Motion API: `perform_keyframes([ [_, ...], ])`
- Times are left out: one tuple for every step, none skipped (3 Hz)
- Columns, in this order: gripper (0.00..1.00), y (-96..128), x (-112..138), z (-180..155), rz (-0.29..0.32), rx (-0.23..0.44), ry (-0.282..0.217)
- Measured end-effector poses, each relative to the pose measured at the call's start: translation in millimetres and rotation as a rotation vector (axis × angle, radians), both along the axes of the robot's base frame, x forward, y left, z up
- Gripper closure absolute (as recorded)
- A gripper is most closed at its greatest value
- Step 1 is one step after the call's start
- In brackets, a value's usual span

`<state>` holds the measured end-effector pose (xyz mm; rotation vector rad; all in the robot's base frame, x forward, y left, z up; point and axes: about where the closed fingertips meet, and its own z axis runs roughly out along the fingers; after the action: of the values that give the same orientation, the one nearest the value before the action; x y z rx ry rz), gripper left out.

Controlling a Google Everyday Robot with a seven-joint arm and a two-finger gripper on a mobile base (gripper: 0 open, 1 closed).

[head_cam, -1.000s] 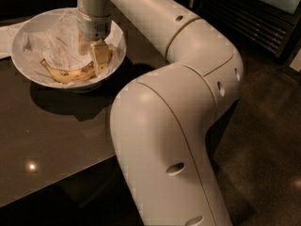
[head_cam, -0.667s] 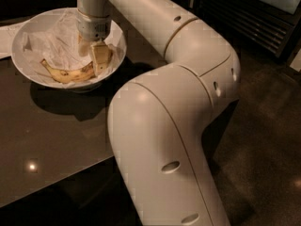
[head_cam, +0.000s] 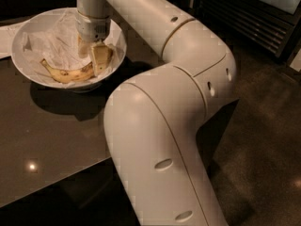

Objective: Pick banana from white bowl

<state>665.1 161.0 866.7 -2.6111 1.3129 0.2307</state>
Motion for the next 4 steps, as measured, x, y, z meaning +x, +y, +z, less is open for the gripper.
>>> perform_keyframes([
  [0.39, 1.5, 0.8, -3.5, 0.006, -0.001, 0.006],
  [0.38, 2.6, 0.9, -7.8, 0.01, -0.002, 0.015],
  [0.39, 3.2, -0.1, -13.2, 0.013, -0.004, 0.027],
  [0.57, 3.0, -1.8, -15.8, 0.017, -0.001, 0.037],
])
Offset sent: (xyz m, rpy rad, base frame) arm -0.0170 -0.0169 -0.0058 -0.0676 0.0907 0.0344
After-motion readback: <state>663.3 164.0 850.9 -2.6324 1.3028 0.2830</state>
